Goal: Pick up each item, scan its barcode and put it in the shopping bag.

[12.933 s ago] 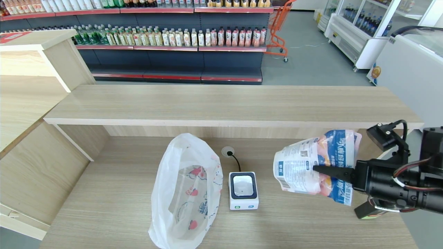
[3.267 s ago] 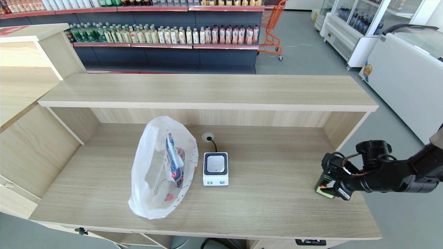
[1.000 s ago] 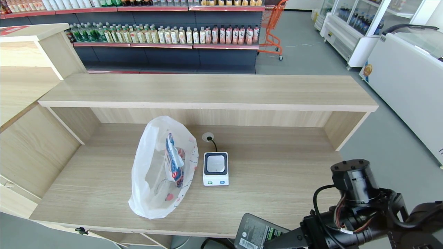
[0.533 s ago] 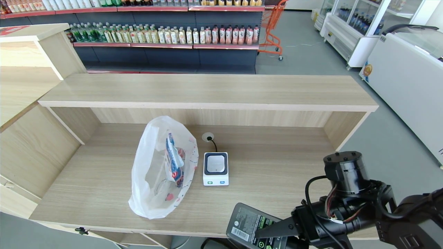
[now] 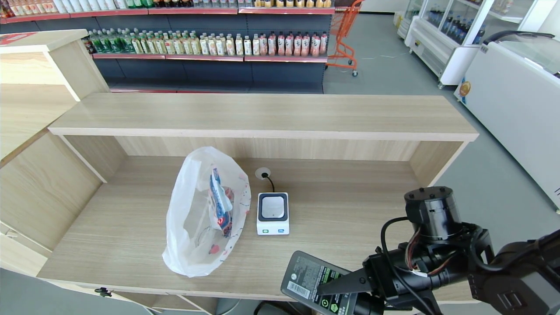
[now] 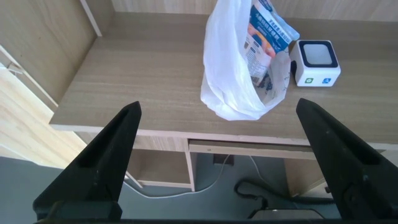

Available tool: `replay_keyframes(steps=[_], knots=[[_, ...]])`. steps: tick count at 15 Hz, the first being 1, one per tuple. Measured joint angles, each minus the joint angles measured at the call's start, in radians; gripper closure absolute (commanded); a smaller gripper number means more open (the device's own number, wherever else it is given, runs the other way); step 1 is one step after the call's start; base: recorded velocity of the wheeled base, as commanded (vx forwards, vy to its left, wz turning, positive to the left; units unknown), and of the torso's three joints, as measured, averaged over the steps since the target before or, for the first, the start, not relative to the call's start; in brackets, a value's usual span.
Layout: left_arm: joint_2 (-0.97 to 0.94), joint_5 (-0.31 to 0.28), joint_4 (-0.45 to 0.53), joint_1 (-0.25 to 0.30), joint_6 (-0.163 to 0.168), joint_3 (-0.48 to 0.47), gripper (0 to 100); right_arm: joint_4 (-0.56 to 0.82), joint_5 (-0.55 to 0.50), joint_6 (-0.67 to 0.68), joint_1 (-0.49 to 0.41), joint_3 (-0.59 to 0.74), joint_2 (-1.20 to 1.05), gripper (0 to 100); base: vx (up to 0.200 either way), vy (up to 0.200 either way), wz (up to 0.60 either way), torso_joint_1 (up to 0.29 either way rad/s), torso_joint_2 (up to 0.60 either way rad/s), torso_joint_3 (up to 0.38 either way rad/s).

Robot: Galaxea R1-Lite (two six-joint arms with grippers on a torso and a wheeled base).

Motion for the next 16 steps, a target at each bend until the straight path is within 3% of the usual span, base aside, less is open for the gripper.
replay_keyframes(steps=[10, 12, 13, 16], knots=[[0.000, 0.000, 0.000, 0.000, 0.000, 0.000, 0, 0.007, -0.002, 0.039, 0.012, 0.017, -0.025, 100, 0.000, 0.000, 0.00, 0.000, 0.00, 0.000], [0.000, 0.000, 0.000, 0.000, 0.000, 0.000, 0, 0.008, -0.005, 0.199, 0.011, 0.018, -0.044, 100, 0.000, 0.000, 0.00, 0.000, 0.00, 0.000], [0.000, 0.000, 0.000, 0.000, 0.000, 0.000, 0, 0.007, -0.015, 0.356, 0.008, 0.018, -0.060, 100, 0.000, 0.000, 0.00, 0.000, 0.00, 0.000], [0.000, 0.000, 0.000, 0.000, 0.000, 0.000, 0, 0.005, -0.163, 0.628, -0.051, 0.027, -0.176, 100, 0.000, 0.000, 0.00, 0.000, 0.00, 0.000]])
